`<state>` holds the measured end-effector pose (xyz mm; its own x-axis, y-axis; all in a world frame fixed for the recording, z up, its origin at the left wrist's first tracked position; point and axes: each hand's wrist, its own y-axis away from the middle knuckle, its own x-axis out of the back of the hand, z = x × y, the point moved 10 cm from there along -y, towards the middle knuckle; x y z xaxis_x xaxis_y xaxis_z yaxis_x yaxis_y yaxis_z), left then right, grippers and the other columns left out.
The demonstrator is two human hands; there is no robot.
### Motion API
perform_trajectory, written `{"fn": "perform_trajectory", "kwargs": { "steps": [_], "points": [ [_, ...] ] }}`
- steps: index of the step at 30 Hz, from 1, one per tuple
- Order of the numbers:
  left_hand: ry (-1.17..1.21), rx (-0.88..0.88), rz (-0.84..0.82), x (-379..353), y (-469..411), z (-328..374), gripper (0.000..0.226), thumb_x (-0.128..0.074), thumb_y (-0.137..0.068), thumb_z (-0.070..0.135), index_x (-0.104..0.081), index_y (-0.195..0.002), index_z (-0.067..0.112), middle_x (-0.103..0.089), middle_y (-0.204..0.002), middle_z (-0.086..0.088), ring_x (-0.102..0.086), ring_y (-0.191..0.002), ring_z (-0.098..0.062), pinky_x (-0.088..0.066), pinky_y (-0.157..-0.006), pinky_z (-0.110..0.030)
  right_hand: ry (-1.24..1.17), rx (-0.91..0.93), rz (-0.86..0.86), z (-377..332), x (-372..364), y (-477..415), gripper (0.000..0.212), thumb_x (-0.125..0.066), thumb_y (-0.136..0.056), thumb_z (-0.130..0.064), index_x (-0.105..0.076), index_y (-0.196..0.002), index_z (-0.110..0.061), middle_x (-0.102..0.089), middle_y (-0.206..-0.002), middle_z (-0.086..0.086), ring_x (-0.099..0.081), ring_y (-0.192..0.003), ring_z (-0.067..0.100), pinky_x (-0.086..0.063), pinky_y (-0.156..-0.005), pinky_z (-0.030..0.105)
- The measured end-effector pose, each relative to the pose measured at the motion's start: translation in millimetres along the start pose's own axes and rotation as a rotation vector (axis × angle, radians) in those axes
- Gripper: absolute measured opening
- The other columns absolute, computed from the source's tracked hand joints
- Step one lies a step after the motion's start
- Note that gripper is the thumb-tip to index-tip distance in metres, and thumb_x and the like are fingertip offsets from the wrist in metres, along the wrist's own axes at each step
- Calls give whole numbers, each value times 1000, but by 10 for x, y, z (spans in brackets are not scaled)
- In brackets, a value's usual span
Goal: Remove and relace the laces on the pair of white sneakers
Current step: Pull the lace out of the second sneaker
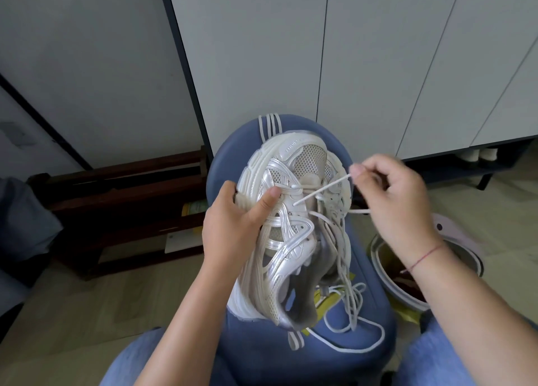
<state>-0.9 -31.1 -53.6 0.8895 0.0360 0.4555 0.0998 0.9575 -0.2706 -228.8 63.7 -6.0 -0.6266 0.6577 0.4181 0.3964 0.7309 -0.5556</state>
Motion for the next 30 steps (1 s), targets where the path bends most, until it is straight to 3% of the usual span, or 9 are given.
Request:
{"fn": "perform_trajectory", "kwargs": {
  "steps": [2,4,7,11,14,18,20,24,30],
  "points": [
    [-2,-1,20,43,-7,0,61,-66,-74,66,-35,-75,13,-37,-63,1,-31,-56,-13,-30,-52,-31,6,-114,36,202,88,-29,30,-55,-94,-25,-56,-72,-5,-50,-71,7,-44,-64,9,-35,-60,21],
    [-8,4,11,28,-3,-12,61,-66,-74,66,-36,-75,13,-39,-63,0,-32,-56,-14,-31,-53,-33,65,-134,-33,254,-3,-16,21,-55,-92,-24,-58,-77,-11,-51,-79,-2,-47,-70,2,-37,-65,14],
    [-30,12,-1,-21,9,-22,63,-65,-72,69,-36,-75,13,-39,-60,3,-33,-54,-13,-32,-52,-33,63,9,-167,28,-234,46,10,-53,-89,-28,-59,-87,-20,-52,-92,-11,-52,-87,2,-42,-80,18],
    [-56,-12,3,-48,18,20,65,-61,-68,72,-38,-76,12,-39,-58,4,-34,-51,-13,-31,-50,-32,197,197,-274,-226,-510,192,34,-46,-87,-56,-57,-79,-25,-49,-88,-17,-53,-94,7,-33,-85,30],
    [-45,-14,3,-45,19,11,63,-64,-70,70,-36,-74,14,-38,-58,5,-33,-51,-12,-31,-51,-32,162,233,-218,-280,-513,183,34,-48,-87,-51,-56,-72,-22,-48,-80,-18,-55,-88,9,-37,-79,32],
    [16,-3,-8,-36,12,0,63,-65,-72,68,-35,-74,13,-37,-60,3,-30,-53,-11,-31,-51,-30,-46,112,-61,-192,-234,91,31,-54,-91,-37,-57,-74,-10,-51,-74,-6,-47,-70,7,-38,-65,14],
    [24,2,-6,-25,6,-1,63,-65,-72,68,-34,-74,13,-36,-60,3,-29,-53,-11,-30,-52,-30,-98,-27,16,-18,-83,48,25,-56,-93,-29,-57,-77,-9,-53,-72,0,-47,-67,10,-39,-63,20],
    [5,-1,-15,-35,3,2,64,-64,-71,69,-37,-76,12,-39,-62,1,-33,-55,-12,-32,-52,-32,-224,-233,211,330,169,38,26,-55,-95,-25,-50,-72,-13,-44,-58,-13,-37,-55,3,-34,-57,26],
    [-33,5,-18,-63,28,-1,75,-59,-66,76,-44,-83,5,-48,-63,-7,-40,-55,-15,-40,-53,-40,-1,-25,-96,-27,-211,89,9,-55,-88,-28,-56,-92,-19,-52,-96,0,-52,-89,12,-43,-80,18]
  ]
}}
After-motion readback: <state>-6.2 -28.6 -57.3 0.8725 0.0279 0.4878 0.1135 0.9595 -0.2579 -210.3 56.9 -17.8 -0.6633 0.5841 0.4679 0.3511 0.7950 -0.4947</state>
